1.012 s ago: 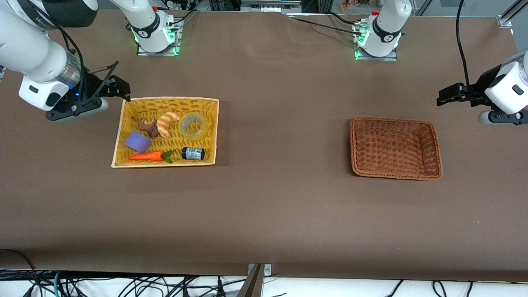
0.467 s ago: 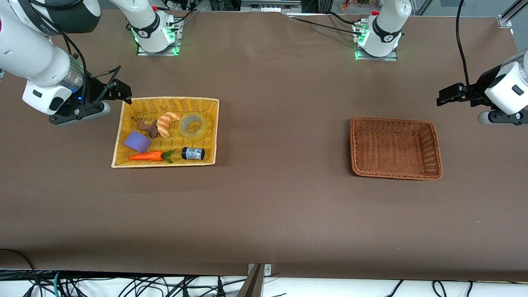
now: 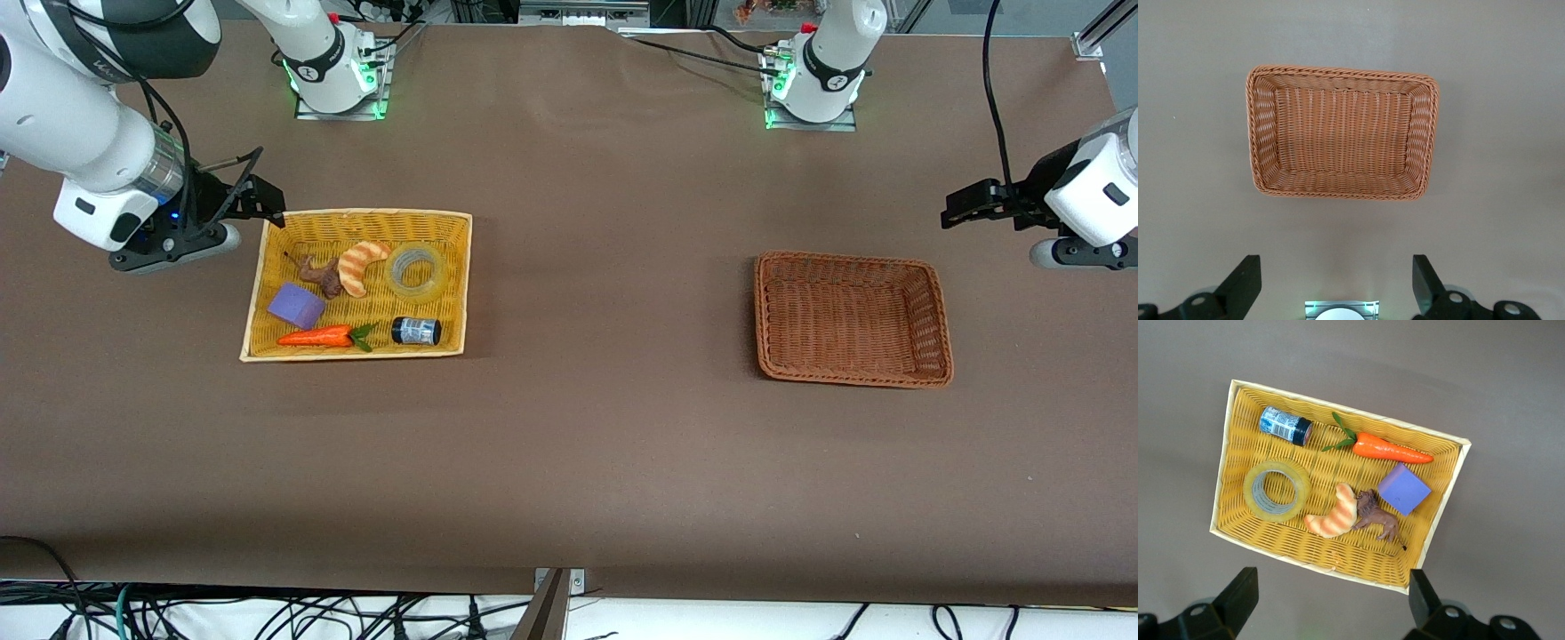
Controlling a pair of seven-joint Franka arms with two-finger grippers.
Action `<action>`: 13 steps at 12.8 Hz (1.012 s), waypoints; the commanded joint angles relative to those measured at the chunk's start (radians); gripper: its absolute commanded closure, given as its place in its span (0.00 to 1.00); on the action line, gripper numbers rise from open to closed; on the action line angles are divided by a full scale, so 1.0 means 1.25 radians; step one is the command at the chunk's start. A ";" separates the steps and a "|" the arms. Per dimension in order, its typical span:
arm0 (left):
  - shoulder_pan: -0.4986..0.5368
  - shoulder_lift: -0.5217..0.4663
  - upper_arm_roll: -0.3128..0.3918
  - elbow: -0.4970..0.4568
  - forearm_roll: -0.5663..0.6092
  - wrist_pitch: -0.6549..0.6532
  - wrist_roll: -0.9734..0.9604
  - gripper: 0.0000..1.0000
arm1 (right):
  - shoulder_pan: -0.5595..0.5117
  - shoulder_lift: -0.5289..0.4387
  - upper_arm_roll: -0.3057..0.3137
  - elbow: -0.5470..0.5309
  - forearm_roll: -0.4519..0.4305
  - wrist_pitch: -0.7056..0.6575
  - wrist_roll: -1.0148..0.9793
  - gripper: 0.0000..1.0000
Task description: Transfer tape with both arms
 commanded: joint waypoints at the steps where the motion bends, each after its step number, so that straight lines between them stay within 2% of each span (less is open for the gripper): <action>1: 0.000 0.010 0.000 0.020 -0.005 -0.001 0.013 0.00 | -0.002 -0.014 -0.001 -0.016 -0.012 0.008 0.013 0.00; 8: 0.002 0.009 0.000 0.020 -0.005 -0.003 0.013 0.00 | -0.001 -0.007 -0.001 -0.036 -0.014 0.019 0.040 0.00; 11: 0.000 0.009 0.000 0.020 -0.005 -0.003 0.013 0.00 | 0.002 0.004 0.006 -0.170 -0.022 0.189 0.057 0.00; 13: 0.000 0.009 0.000 0.020 -0.005 -0.003 0.013 0.00 | 0.008 0.024 0.038 -0.243 -0.022 0.302 0.117 0.01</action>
